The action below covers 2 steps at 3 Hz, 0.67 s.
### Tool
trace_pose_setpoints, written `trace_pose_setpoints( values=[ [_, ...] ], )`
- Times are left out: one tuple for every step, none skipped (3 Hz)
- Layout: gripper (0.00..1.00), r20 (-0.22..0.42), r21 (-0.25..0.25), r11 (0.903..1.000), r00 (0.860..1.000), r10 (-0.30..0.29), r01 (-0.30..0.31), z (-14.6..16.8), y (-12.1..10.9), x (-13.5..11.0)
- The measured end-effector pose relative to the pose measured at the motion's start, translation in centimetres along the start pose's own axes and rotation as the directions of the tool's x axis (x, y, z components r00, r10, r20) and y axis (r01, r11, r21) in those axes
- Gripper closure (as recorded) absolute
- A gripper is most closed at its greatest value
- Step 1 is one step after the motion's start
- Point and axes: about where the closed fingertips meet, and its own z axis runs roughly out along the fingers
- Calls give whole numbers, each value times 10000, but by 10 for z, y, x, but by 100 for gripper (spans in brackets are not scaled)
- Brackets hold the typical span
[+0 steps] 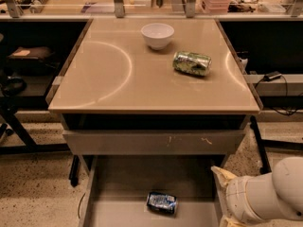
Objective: Pick pepsi can from middle drawer and place on counter
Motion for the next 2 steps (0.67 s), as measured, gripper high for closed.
trace_pose_setpoints(
  values=[
    [0, 235, -154, 9995, 9993, 291, -287, 35, -2, 12],
    [0, 485, -161, 9967, 9956, 801, -794, 103, -14, 46]
  ],
)
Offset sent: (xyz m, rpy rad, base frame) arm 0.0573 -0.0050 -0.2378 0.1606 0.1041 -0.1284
